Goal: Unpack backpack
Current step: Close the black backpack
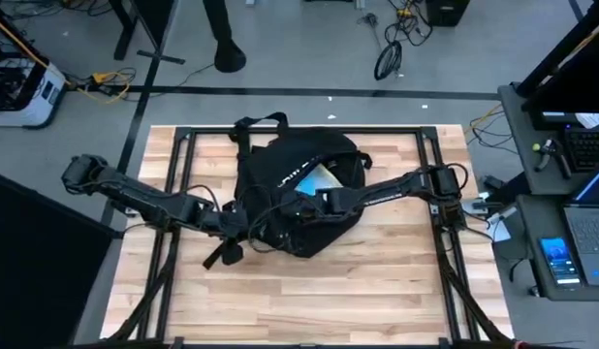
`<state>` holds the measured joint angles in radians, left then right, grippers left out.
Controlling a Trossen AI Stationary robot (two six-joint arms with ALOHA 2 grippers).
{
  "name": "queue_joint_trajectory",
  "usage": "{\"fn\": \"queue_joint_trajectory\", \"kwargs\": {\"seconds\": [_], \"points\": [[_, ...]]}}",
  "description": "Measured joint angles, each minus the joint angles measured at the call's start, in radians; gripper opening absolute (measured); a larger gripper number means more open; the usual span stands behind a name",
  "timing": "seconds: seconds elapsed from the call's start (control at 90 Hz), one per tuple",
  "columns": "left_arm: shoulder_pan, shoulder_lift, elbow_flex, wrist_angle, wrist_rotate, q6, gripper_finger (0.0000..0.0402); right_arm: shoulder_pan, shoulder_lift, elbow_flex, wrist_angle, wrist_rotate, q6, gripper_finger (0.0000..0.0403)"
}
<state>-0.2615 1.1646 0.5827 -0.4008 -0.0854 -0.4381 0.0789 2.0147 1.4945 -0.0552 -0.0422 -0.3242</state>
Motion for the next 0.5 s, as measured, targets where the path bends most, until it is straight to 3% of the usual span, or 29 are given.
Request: {"fn": "queue_joint_trajectory", "kwargs": {"seconds": [0.144,0.3,0.5], "points": [[0.000,0.000,-0.001,-0.005,0.000,-0.001,0.0000,0.004,0.029,0.000,0.004,0.004,-0.014,0.0187],[0.000,0.000,-0.001,-0.002,0.000,-0.002,0.0000,0.008,0.063,0.000,0.069,0.098,-0.123,0.0187],[0.000,0.000,-0.001,-0.004,0.000,-0.005,0.0000,0.008,0.086,0.000,0.090,0.105,-0.159,0.0178]]}}
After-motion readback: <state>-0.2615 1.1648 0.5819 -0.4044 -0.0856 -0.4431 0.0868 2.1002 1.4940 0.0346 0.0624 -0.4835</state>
